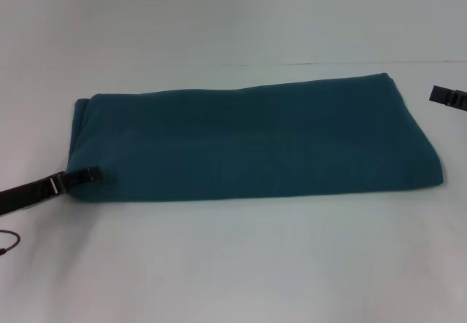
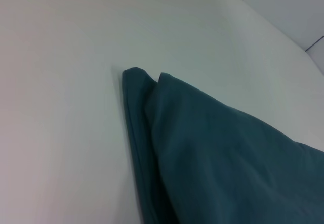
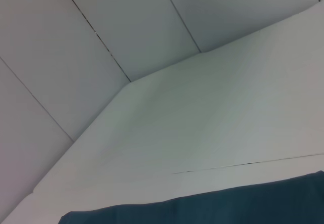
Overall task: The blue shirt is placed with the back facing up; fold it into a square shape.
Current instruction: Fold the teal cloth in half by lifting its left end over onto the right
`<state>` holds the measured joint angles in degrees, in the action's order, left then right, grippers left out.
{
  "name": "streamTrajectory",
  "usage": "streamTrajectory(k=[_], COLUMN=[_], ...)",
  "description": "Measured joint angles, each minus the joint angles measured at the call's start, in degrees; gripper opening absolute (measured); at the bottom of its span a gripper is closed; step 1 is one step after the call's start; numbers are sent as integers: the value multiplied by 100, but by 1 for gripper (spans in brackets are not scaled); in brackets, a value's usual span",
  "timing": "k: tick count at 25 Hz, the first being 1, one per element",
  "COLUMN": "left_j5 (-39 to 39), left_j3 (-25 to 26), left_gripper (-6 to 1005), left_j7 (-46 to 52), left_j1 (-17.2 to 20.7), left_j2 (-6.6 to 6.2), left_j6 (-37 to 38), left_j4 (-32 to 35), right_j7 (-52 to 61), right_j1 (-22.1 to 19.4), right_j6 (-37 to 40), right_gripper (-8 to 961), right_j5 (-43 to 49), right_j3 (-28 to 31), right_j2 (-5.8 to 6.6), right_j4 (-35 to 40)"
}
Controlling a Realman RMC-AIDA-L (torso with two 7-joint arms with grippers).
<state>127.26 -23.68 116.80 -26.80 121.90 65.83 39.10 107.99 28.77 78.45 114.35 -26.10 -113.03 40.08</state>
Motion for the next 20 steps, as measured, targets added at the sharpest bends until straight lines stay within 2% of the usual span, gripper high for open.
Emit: streamTrajectory(k=[18,20], left_j5=[2,8], left_j3=[-40,-40], left_gripper=[682,650], left_j7=[-120,-142], left_j1=[-58,-54], left_j2=[0,0], left_j6=[-119,-175], left_j4=[43,47], right_j7=[-2,-3], right_j1=[-19,-22], right_j6=[-6,-6], right_gripper=[832,830], right_j5=[9,9], right_j3=[-9,-9], right_j2=[-5,-11], right_j4=[-35,-35])
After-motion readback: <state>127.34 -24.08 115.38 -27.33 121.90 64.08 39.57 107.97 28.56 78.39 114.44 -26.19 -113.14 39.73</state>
